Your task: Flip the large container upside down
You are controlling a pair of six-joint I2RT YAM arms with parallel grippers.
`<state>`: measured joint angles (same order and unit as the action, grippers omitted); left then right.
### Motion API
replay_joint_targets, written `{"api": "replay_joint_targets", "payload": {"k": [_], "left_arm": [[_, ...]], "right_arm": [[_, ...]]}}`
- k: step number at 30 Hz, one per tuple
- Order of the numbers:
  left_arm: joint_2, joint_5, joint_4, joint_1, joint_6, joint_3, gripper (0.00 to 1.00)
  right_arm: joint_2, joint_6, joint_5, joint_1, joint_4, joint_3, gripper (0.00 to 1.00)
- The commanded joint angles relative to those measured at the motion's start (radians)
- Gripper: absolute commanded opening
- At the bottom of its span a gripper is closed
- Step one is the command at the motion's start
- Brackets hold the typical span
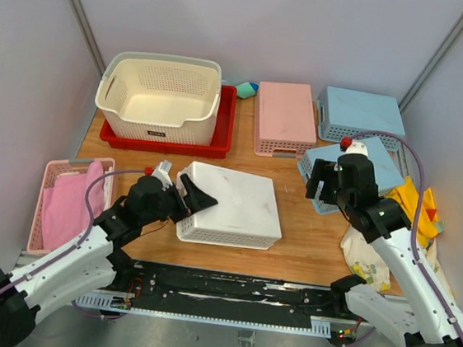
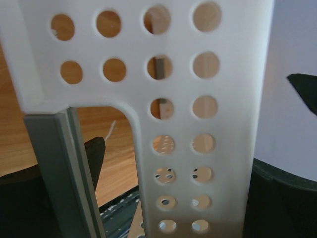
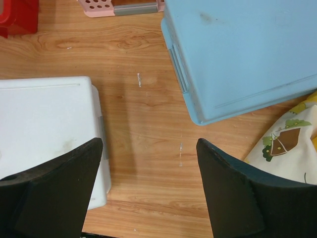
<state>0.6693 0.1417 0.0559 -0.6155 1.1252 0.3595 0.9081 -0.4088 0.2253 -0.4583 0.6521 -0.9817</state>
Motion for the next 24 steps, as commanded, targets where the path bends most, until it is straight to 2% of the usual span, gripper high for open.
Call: {"api": "replay_joint_targets", "payload": {"k": [1,10,13,18,22,24], "left_arm": [[0.098,-0.059,0.247,0.007,-0.236,0.089,0.99],[0.209,-0.081,0.287,0.007,-0.397,0.174,0.99],[0.258,-0.039,0.275,0.004,-0.44,0.205,0.99],[0.299,0.038,0.168,-0.067,-0.436,0.248,0.99],[0.259,0.163,0.018,-0.087,-0.422,0.251,0.99],[0.233,0.185,0.019,-0.086,-0.423,0.269,0.99]], "right_arm": [[0.003,-0.01,-0.051,0.0,-0.033,0.018,0.79],[0.013,-0.002,-0.054,0.001,-0.033,0.018,0.79],[0.024,0.0,-0.053,0.001,-0.034,0.01,0.79],[0.046,0.002,-0.054,0.001,-0.032,-0.015,0.79],[0.049,0.01,-0.038,0.002,-0.033,-0.03,0.79],[0.045,0.013,-0.027,0.001,-0.031,-0.035,0.79]]}}
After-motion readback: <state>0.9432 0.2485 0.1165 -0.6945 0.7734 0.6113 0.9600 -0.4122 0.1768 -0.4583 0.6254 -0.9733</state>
